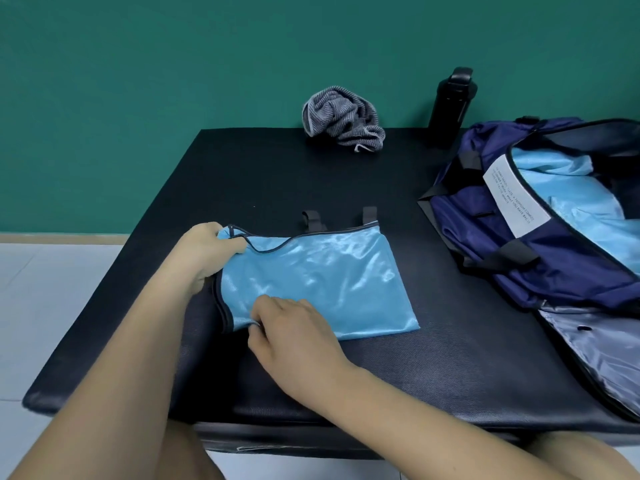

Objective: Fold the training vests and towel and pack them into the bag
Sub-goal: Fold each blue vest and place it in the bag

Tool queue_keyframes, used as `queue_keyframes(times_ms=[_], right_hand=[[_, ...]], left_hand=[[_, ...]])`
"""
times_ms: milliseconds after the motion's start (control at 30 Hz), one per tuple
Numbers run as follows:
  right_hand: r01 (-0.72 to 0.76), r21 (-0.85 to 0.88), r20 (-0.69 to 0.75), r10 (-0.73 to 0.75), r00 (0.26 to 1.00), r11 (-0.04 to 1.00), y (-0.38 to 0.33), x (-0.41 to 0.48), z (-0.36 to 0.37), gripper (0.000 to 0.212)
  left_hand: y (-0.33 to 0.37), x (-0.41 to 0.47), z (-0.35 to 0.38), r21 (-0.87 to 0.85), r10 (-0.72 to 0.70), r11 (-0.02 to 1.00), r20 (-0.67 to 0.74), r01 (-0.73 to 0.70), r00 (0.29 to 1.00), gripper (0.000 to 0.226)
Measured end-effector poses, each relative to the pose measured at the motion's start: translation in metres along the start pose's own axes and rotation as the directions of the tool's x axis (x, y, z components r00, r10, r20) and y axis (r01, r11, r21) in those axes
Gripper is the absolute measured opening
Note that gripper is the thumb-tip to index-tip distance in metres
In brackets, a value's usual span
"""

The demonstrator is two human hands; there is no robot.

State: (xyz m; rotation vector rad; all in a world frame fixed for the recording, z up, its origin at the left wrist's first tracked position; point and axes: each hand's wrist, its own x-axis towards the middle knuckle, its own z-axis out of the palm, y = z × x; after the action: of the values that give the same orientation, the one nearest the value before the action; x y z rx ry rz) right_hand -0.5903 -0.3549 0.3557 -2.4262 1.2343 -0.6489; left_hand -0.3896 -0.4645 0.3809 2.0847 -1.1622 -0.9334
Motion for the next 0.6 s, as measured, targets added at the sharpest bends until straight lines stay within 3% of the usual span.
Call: queue_keyframes(times_ms=[200,400,600], right_hand=[[-0.291,0.344,0.086,0.279,0.956,0.893,0.009,-0.004,-0.052,0.017],[-0.482,0.253,0.286,0.411,0.866,0.839,0.046,-0.018,-0.104,0.019],[-0.548,0.278,0.47,0.385,0.794,0.789,0.083,-0.015,-0.129,0.013]], left_hand=[[0.032,-0.018,0.013,-0.327,0.01,0.945,0.064,0.012,0.998,0.049],[0.072,-0.04,0.053,-0.474,0.121,0.88,0.131,-0.045,0.984,0.056],[0.083,-0.049,0.098,-0.478,0.196,0.875,0.199,-0.079,0.96,0.067]])
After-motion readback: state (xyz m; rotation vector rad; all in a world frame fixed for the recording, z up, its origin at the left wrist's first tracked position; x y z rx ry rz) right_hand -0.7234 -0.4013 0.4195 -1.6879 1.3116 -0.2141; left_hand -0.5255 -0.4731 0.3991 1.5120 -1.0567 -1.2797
